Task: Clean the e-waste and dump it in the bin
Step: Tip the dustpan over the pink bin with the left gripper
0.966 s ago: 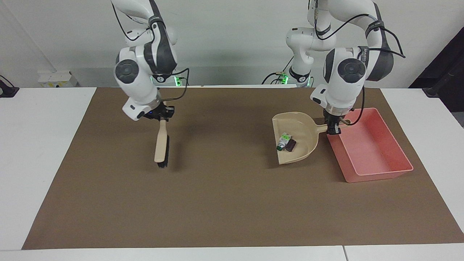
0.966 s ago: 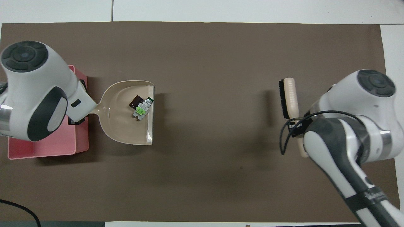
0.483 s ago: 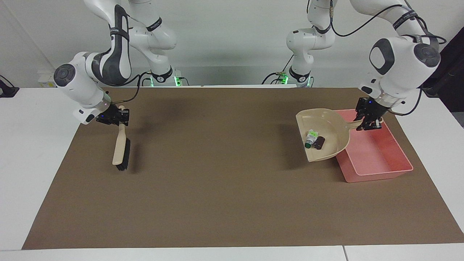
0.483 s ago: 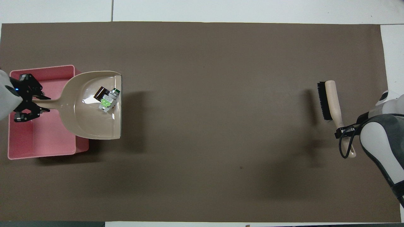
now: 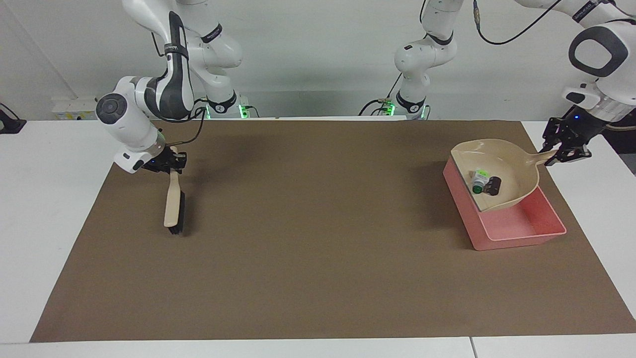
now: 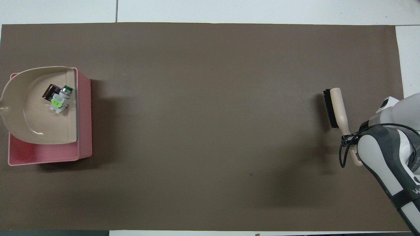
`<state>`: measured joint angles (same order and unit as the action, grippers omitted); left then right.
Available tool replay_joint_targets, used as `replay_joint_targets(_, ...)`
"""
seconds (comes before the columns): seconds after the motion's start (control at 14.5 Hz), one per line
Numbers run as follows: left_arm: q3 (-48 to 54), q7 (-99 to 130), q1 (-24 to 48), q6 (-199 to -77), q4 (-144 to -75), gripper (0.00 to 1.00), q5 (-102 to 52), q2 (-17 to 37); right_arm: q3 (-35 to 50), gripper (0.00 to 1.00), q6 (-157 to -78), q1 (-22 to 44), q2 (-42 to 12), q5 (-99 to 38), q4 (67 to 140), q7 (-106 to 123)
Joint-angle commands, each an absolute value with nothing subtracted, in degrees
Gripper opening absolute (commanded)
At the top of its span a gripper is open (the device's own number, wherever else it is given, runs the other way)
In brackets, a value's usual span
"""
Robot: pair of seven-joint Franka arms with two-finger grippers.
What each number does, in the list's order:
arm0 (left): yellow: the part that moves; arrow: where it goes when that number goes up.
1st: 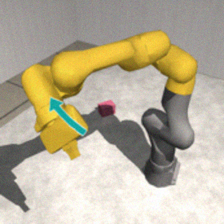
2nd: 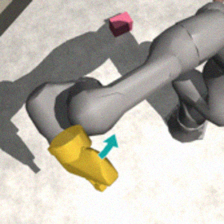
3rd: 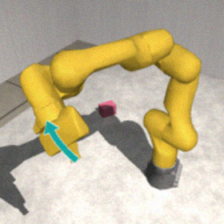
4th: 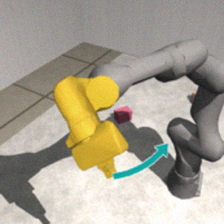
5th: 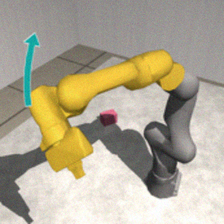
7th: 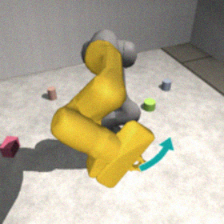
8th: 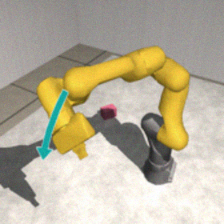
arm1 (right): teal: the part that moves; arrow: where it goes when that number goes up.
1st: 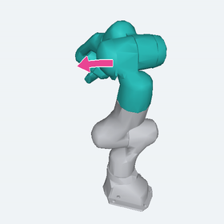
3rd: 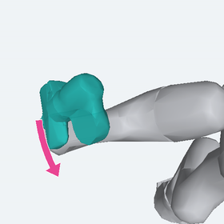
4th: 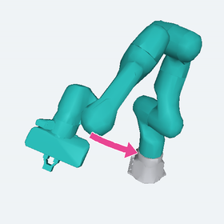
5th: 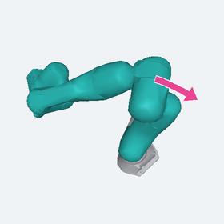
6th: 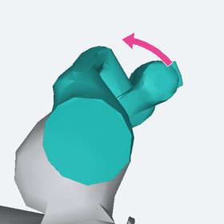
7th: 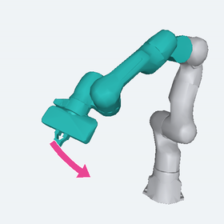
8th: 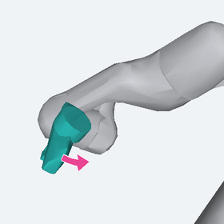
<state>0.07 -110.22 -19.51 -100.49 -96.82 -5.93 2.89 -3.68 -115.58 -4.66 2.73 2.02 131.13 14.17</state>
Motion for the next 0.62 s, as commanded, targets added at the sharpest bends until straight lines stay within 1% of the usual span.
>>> replay_joint_targets(0.0, 0.4, -115.6, -24.1, -96.4, -87.9, 0.0, -4.8, 7.5, -3.6, 0.0, -116.7, -4.6, 4.3, 4.6, 133.2, 10.2)
replay_joint_targets(0.14, 0.4, -116.7, -24.3, -94.3, -84.0, 0.0, 0.6, 9.6, -3.5, 0.0, -116.9, -4.6, 4.3, 5.4, 133.4, 8.9)
replay_joint_targets(0.28, 0.4, -116.8, -24.0, -94.1, -81.8, 0.0, 6.2, 10.3, -3.4, 0.0, -116.7, -4.5, 4.7, 5.4, 134.3, 8.8)
replay_joint_targets(0.41, 0.6, -116.6, -22.8, -95.4, -81.8, 0.0, 12.7, 10.5, -3.4, 0.0, -116.6, -2.7, 4.2, 5.4, 134.7, 6.7)
replay_joint_targets(0.48, 0.5, -116.1, -21.0, -96.3, -82.0, 0.0, 14.9, 10.6, -3.4, 0.0, -116.2, -2.5, 4.3, 5.4, 134.7, 5.5)
replay_joint_targets(0.55, 0.5, -115.8, -19.4, -96.5, -82.1, 0.0, 17.6, 10.6, -3.3, 0.04, -116.7, -2.6, 4.3, 5.4, 134.8, 5.4)
